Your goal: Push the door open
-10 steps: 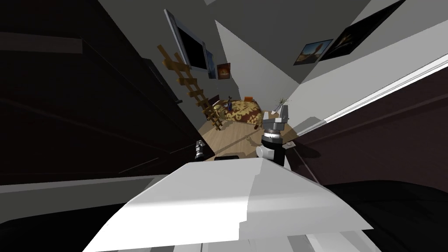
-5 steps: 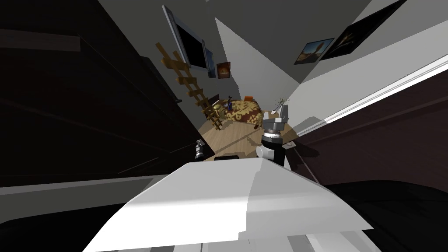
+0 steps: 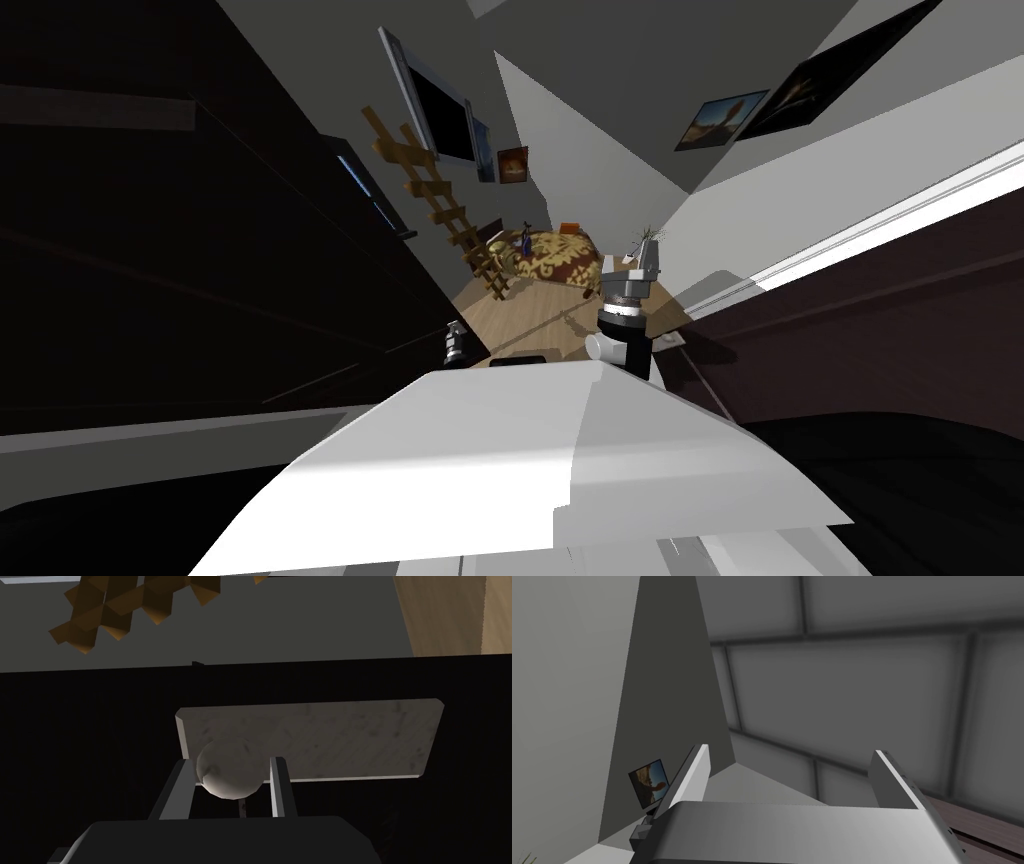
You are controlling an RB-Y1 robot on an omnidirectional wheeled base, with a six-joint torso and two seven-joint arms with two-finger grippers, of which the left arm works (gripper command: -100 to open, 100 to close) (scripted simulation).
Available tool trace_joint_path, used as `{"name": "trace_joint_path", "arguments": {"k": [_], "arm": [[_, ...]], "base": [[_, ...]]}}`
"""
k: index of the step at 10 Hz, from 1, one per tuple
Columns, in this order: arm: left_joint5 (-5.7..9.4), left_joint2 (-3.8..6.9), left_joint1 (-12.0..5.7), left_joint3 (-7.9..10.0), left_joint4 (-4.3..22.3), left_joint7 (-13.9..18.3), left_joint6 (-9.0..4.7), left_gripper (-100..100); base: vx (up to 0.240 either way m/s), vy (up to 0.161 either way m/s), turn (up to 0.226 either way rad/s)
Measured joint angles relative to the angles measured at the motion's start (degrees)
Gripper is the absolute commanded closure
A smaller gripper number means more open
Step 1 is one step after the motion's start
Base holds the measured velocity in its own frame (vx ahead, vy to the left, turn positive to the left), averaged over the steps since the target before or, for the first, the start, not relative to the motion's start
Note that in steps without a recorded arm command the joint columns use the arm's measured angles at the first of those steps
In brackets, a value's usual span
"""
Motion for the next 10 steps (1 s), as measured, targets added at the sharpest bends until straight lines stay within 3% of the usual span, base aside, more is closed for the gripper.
{"name": "trace_joint_path", "arguments": {"k": [1, 2, 4, 8, 10], "arm": [[0.27, -0.08, 0.37, 0.51, -0.81, -0.29, 0.31, 100], [0.65, 0.23, -0.37, 1.17, 0.08, -0.37, -0.06, 100], [1.46, 0.20, -0.83, 2.61, -0.23, -0.90, 0.53, 100], [3.16, -0.73, -0.49, 5.55, -1.48, -1.91, 1.94, 100], [3.82, -0.95, -0.84, 6.84, -0.75, -2.03, 1.48, 100]], "base": [[0.197, -0.005, 0.060], [0.195, 0.008, 0.047], [0.204, -0.007, 0.068], [0.213, -0.012, 0.072], [0.141, -0.006, 0.044]]}}
